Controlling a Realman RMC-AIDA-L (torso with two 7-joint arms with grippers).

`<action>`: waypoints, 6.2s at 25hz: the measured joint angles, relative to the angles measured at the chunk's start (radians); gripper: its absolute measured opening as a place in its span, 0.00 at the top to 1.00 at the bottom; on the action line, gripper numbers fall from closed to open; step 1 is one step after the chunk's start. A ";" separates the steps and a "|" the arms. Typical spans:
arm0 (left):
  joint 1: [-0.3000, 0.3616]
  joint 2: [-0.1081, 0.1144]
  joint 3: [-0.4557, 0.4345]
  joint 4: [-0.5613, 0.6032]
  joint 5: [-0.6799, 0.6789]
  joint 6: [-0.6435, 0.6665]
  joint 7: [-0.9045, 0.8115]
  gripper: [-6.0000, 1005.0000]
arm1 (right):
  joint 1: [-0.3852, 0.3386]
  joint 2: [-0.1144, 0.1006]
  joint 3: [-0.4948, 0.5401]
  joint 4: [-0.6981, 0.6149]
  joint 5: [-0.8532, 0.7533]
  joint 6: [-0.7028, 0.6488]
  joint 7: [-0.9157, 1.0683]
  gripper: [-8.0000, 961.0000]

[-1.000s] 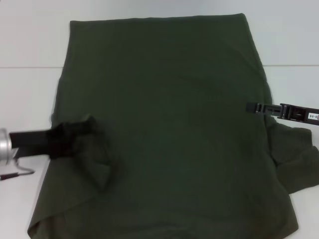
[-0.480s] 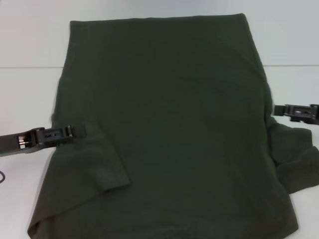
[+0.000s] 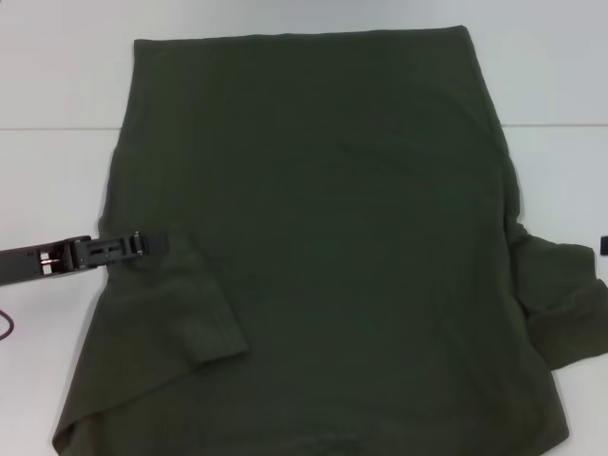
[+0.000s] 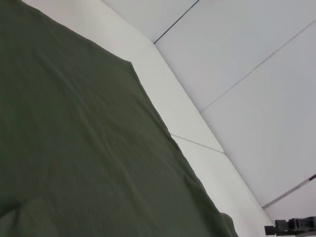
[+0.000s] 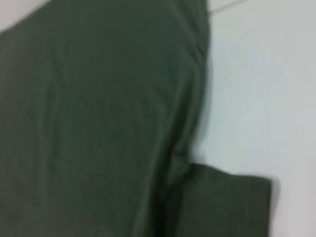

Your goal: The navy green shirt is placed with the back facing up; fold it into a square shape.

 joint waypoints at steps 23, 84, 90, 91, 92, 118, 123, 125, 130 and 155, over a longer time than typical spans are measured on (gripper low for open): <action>-0.007 -0.014 -0.009 -0.001 -0.004 -0.013 0.003 0.11 | 0.029 0.086 -0.079 -0.011 -0.128 0.069 -0.174 0.05; 0.005 -0.025 -0.023 -0.009 -0.028 0.000 0.000 0.11 | 0.043 0.115 -0.067 0.003 -0.167 0.108 -0.054 0.72; 0.007 -0.025 -0.023 -0.009 -0.030 0.005 -0.002 0.11 | 0.039 0.118 -0.059 -0.014 -0.189 0.109 -0.029 0.88; 0.009 -0.025 -0.023 -0.009 -0.032 0.006 -0.002 0.11 | 0.035 0.118 -0.055 -0.023 -0.184 0.101 -0.029 0.89; 0.012 -0.025 -0.024 -0.008 -0.036 0.008 -0.002 0.11 | 0.033 0.118 -0.051 -0.030 -0.182 0.093 -0.029 0.91; 0.035 -0.020 -0.106 -0.001 -0.072 0.041 0.008 0.11 | 0.027 0.058 0.062 -0.107 -0.182 0.076 0.009 0.97; 0.038 -0.023 -0.124 -0.001 -0.072 0.040 0.009 0.11 | 0.032 0.058 0.073 -0.114 -0.178 0.076 0.020 0.97; 0.040 -0.023 -0.127 -0.001 -0.073 0.040 0.009 0.11 | 0.035 0.056 0.088 -0.114 -0.177 0.076 0.021 0.97; 0.040 -0.022 -0.127 -0.001 -0.080 0.041 0.009 0.11 | 0.040 0.054 0.107 -0.115 -0.157 0.040 0.016 0.97; 0.058 -0.021 -0.191 -0.008 -0.136 0.030 0.019 0.11 | 0.153 0.088 -0.080 0.057 0.076 -0.063 0.015 0.86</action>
